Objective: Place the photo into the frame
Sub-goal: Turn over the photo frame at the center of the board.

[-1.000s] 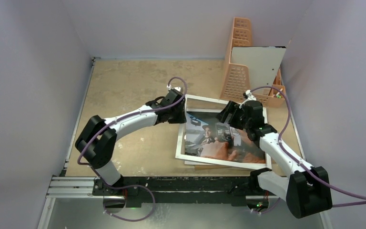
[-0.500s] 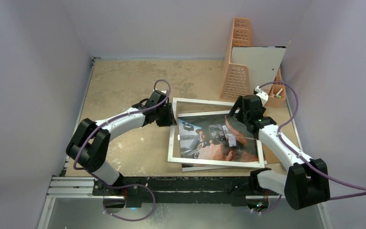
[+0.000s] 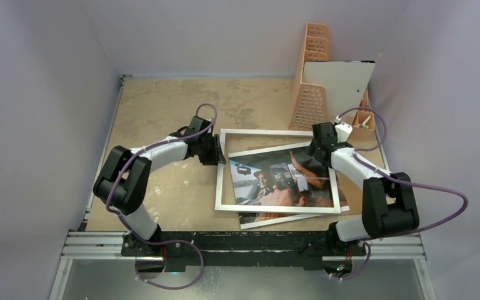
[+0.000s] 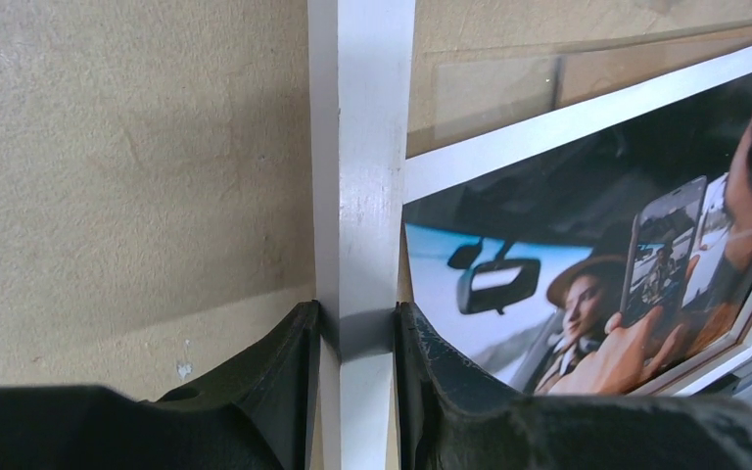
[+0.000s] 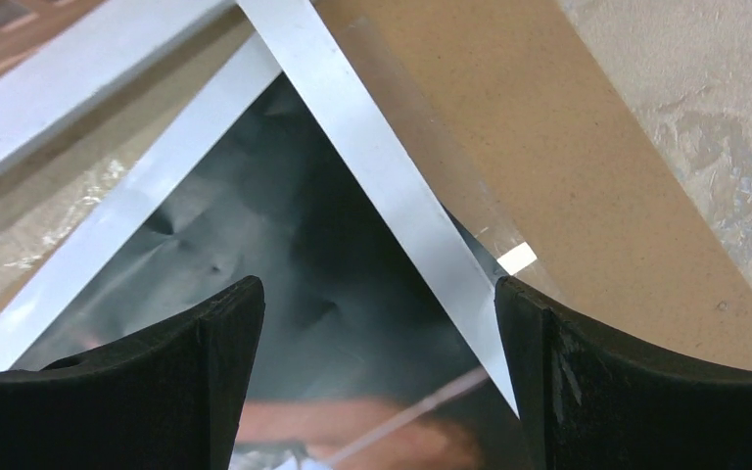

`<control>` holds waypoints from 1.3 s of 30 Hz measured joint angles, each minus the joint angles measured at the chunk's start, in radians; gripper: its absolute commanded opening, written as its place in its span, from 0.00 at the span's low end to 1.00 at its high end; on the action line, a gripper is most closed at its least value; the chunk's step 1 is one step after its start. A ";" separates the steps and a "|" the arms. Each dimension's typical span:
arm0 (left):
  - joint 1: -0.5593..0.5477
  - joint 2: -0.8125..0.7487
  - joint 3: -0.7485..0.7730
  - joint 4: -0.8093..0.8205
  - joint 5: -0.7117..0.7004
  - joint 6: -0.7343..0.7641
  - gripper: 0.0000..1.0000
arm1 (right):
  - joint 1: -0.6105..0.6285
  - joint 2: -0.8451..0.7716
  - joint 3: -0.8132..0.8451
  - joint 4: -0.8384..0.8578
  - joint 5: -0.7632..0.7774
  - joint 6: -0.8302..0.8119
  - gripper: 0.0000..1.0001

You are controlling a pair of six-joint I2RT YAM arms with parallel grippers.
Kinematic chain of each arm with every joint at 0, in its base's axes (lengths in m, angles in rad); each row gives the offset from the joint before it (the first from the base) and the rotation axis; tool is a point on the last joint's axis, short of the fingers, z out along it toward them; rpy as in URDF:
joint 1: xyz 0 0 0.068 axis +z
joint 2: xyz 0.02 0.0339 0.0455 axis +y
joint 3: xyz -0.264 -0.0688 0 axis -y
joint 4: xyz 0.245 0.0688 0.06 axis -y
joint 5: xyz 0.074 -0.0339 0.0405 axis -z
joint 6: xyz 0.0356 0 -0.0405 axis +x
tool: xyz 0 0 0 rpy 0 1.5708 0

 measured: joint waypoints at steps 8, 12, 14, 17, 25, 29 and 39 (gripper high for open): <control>0.003 0.050 0.000 0.016 0.017 0.022 0.00 | -0.049 0.042 0.005 -0.015 0.002 -0.003 0.80; 0.004 0.053 0.000 0.017 0.019 0.026 0.00 | -0.106 0.056 0.017 -0.022 -0.005 -0.016 0.79; 0.004 0.053 0.000 0.018 0.019 0.027 0.00 | -0.128 0.085 0.039 -0.023 -0.010 -0.031 0.77; 0.005 0.053 0.000 0.021 0.021 0.027 0.00 | -0.139 0.136 0.079 -0.025 -0.026 -0.060 0.74; 0.009 0.053 0.000 0.034 0.036 0.027 0.00 | -0.144 0.206 0.132 -0.010 -0.135 -0.176 0.43; 0.011 0.053 0.000 0.034 0.041 0.029 0.00 | -0.159 0.204 0.132 -0.012 -0.161 -0.214 0.31; 0.020 0.050 0.000 0.065 0.061 0.027 0.00 | -0.160 0.121 0.130 -0.042 -0.159 -0.256 0.25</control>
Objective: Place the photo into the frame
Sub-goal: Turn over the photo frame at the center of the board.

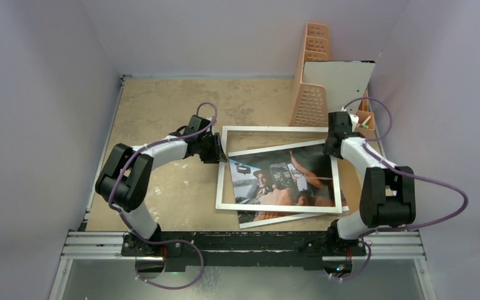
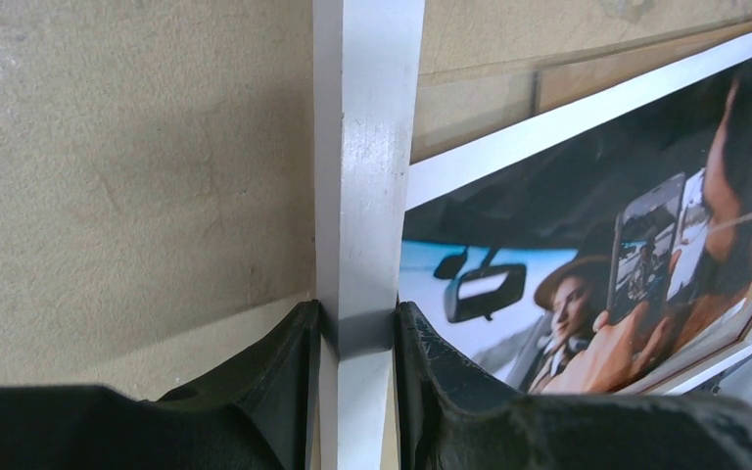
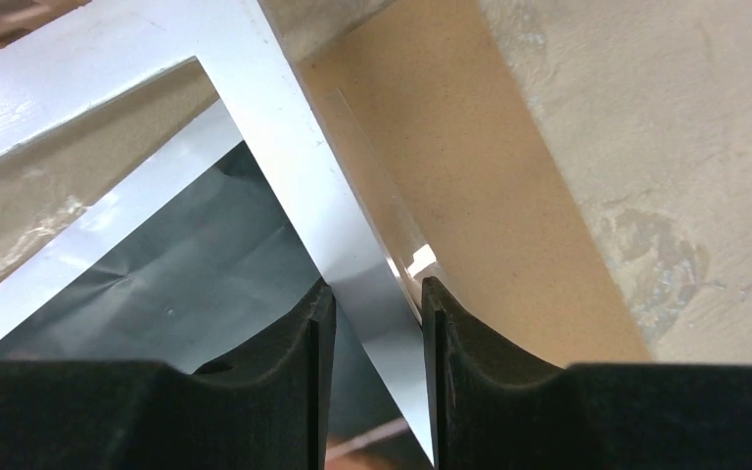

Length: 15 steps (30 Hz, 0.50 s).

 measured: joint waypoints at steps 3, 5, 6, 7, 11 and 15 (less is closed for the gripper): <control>0.001 -0.031 -0.003 0.000 0.003 0.000 0.00 | 0.000 -0.063 0.000 -0.018 -0.005 -0.004 0.25; 0.002 -0.061 -0.004 -0.006 0.001 0.002 0.00 | 0.000 -0.097 0.000 -0.018 -0.013 -0.007 0.25; 0.003 -0.076 -0.005 -0.010 -0.005 0.003 0.00 | 0.002 -0.111 0.000 -0.018 -0.021 -0.007 0.26; 0.003 -0.092 -0.005 -0.018 -0.014 0.008 0.00 | 0.006 -0.122 -0.002 -0.016 -0.028 -0.007 0.26; 0.010 -0.144 -0.008 -0.079 -0.091 0.026 0.00 | 0.068 -0.132 -0.016 -0.006 -0.033 0.008 0.26; 0.046 -0.182 -0.012 -0.168 -0.202 0.049 0.00 | 0.171 -0.113 -0.031 0.009 -0.044 0.045 0.26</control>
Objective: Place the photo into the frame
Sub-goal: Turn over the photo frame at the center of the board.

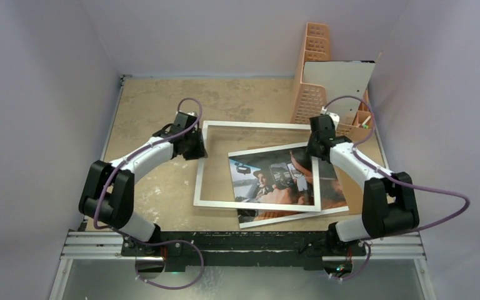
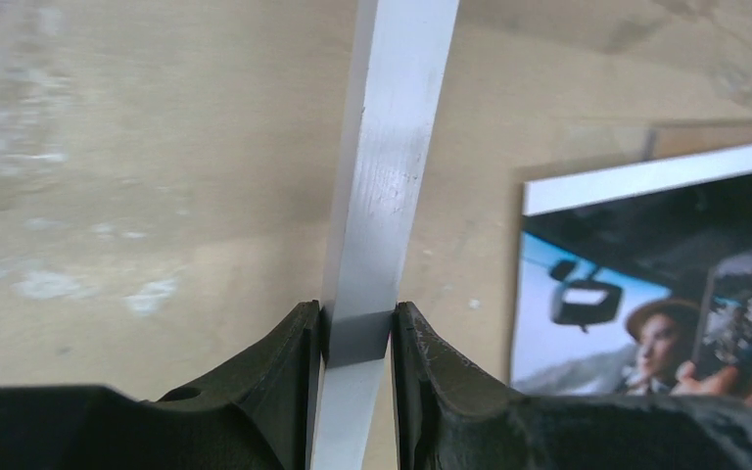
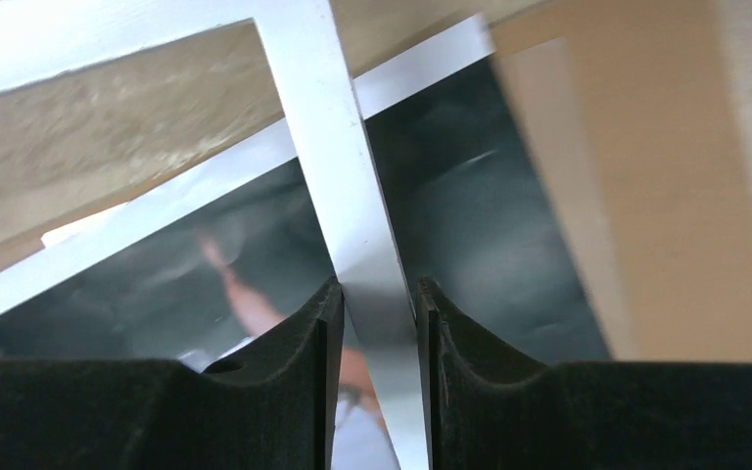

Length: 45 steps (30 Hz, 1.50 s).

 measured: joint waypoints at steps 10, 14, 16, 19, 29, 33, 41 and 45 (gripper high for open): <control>0.146 -0.079 0.016 -0.158 -0.096 0.104 0.00 | 0.143 0.097 -0.020 0.096 -0.138 0.079 0.32; 0.168 -0.095 0.076 -0.223 -0.124 0.161 0.00 | 0.167 0.131 -0.020 0.129 -0.172 0.097 0.39; 0.168 -0.098 0.102 -0.247 -0.132 0.184 0.00 | 0.172 0.142 -0.020 0.140 -0.177 0.105 0.44; 0.168 -0.103 0.124 -0.274 -0.132 0.203 0.00 | 0.177 0.145 -0.022 0.156 -0.180 0.119 0.63; 0.164 -0.104 0.172 -0.321 -0.106 0.212 0.00 | 0.199 0.045 -0.026 0.154 -0.122 0.154 0.86; 0.164 -0.104 0.189 -0.328 -0.105 0.212 0.00 | 0.199 -0.100 -0.026 0.156 -0.108 0.110 0.88; 0.164 -0.103 0.211 -0.339 -0.098 0.215 0.00 | 0.293 -0.229 -0.047 0.267 -0.274 -0.041 0.90; 0.164 -0.098 0.238 -0.345 -0.089 0.230 0.00 | 0.452 -0.234 -0.085 0.368 -0.375 -0.132 0.90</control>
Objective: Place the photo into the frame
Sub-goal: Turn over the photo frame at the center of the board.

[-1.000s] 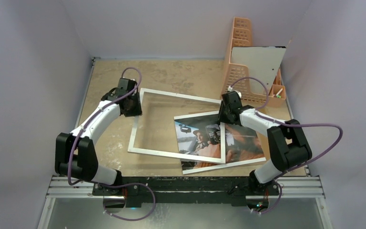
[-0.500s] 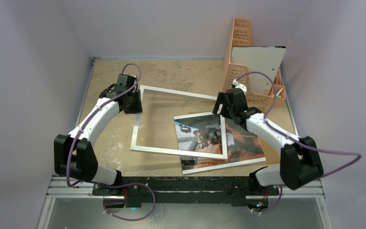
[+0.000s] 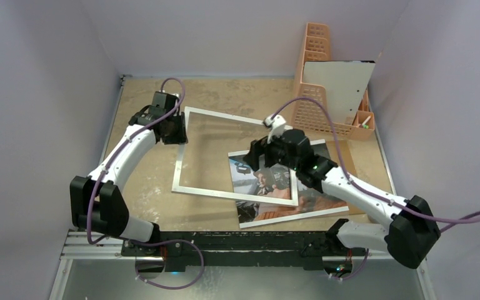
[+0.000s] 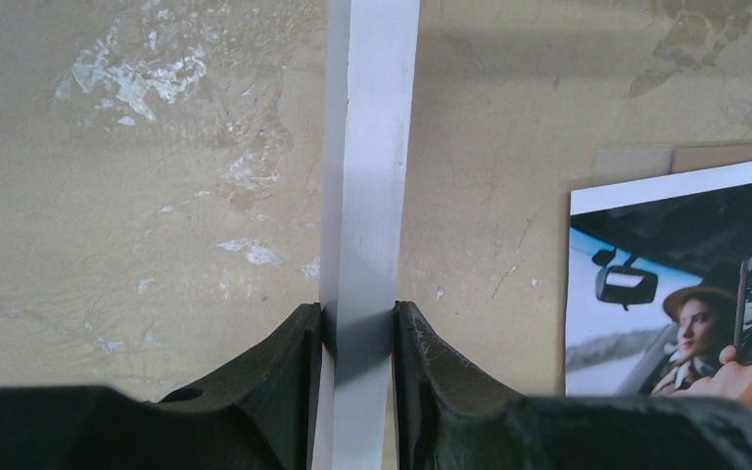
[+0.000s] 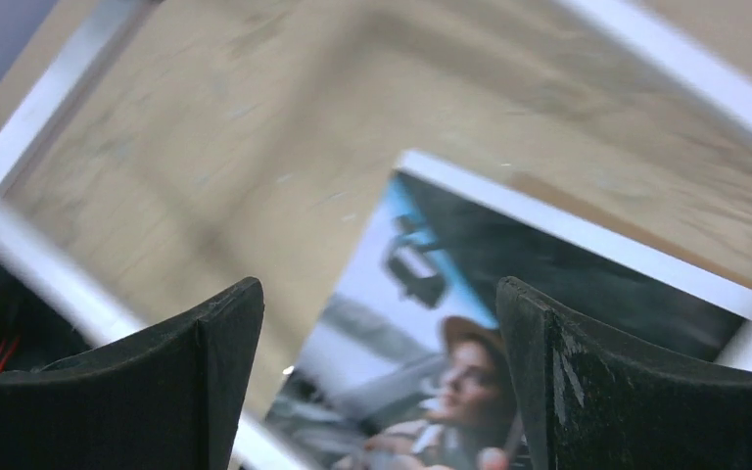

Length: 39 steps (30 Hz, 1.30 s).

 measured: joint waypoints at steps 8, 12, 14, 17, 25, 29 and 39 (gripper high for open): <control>0.000 0.033 0.043 -0.016 0.010 0.034 0.00 | 0.296 0.018 -0.018 0.108 -0.131 -0.190 0.86; 0.000 0.052 0.057 -0.024 0.017 0.047 0.00 | 0.373 0.087 -0.018 0.114 -0.126 -0.270 0.83; 0.000 0.058 0.065 -0.030 0.021 0.052 0.00 | 0.407 0.130 -0.017 0.096 -0.108 -0.309 0.83; 0.000 0.063 0.076 -0.038 0.025 0.056 0.00 | 0.443 0.175 -0.017 0.057 -0.089 -0.353 0.83; 0.000 0.067 0.090 -0.051 0.031 0.061 0.00 | 0.502 0.259 0.006 0.027 0.012 -0.418 0.63; 0.000 0.067 0.103 -0.064 0.033 0.063 0.00 | 0.532 0.312 0.032 0.026 0.101 -0.442 0.47; -0.011 0.061 0.142 -0.087 0.050 0.077 0.10 | 0.626 0.319 0.048 0.038 0.225 -0.518 0.16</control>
